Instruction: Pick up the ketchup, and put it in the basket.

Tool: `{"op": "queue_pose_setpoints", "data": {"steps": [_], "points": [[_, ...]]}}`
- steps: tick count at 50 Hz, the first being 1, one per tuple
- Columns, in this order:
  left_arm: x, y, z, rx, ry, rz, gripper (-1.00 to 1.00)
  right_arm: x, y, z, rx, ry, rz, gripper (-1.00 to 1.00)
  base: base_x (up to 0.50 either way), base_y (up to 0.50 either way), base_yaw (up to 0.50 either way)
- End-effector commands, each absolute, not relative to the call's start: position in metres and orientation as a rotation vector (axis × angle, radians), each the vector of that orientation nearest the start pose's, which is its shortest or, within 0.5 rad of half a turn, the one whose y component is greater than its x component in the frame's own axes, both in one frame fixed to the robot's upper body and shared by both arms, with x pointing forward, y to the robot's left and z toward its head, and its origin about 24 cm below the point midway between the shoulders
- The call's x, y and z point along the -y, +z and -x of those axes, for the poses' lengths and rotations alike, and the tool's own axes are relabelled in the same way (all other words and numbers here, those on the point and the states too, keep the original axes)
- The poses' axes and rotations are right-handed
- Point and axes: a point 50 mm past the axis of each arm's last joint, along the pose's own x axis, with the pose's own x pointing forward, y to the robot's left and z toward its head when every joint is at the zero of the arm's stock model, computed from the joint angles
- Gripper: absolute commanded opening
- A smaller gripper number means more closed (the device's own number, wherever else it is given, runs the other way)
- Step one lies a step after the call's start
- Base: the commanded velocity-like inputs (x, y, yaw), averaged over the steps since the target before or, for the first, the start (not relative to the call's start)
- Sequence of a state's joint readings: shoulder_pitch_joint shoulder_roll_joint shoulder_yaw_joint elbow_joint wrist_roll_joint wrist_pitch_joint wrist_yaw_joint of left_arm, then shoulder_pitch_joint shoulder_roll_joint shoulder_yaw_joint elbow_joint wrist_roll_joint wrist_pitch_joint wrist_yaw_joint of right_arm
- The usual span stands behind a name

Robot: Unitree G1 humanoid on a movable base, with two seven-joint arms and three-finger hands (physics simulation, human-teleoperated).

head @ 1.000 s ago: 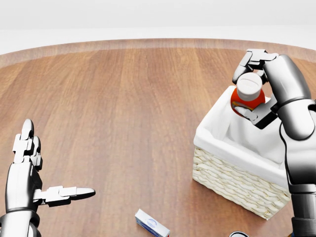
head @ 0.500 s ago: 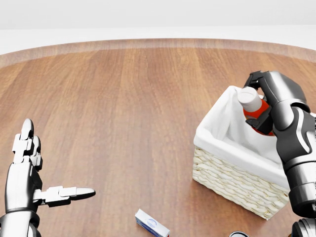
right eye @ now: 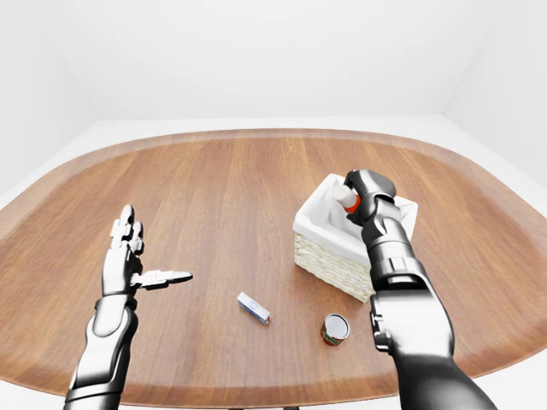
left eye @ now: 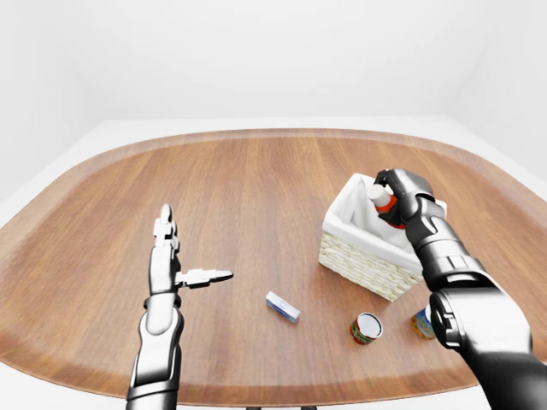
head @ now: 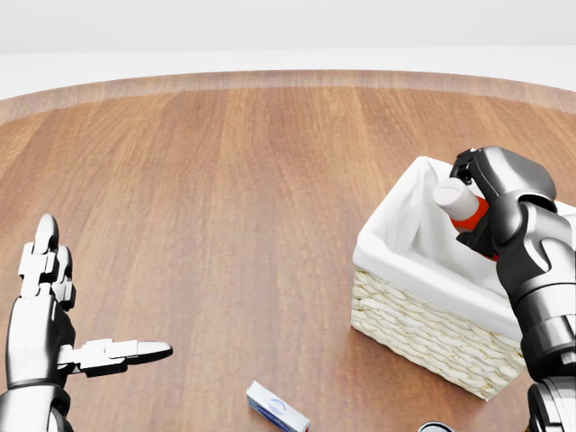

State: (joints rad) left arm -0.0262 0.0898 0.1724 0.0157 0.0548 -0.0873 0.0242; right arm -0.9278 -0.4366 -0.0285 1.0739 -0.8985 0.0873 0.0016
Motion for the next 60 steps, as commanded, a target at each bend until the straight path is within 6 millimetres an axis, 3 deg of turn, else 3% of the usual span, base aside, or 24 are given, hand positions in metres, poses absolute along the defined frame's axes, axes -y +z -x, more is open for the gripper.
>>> {"op": "queue_pose_setpoints", "data": {"steps": [1,33,43,44,45,60], "points": [[-0.208,0.059,-0.254,0.108,0.187,-0.142,1.0,0.256,0.128,-0.396,-0.268,-0.174,1.264,-1.0,0.0,0.0,0.0],[-0.208,0.062,-0.252,0.124,0.182,-0.134,1.0,0.256,0.098,-0.389,-0.347,-0.163,1.308,-1.0,0.0,0.0,0.0],[-0.207,0.063,-0.251,0.126,0.18,-0.133,1.0,0.256,0.099,-0.389,-0.349,-0.162,1.311,-1.0,0.0,0.0,0.0],[-0.207,0.063,-0.251,0.125,0.18,-0.133,1.0,0.256,0.1,-0.389,-0.347,-0.163,1.311,-0.1,0.0,0.0,0.0],[-0.207,0.063,-0.251,0.125,0.179,-0.134,1.0,0.256,0.1,-0.389,-0.346,-0.163,1.311,1.0,0.0,0.0,0.0],[-0.207,0.063,-0.251,0.125,0.177,-0.136,1.0,0.257,0.11,-0.392,-0.302,-0.203,1.299,1.0,0.0,0.0,0.0]]}}
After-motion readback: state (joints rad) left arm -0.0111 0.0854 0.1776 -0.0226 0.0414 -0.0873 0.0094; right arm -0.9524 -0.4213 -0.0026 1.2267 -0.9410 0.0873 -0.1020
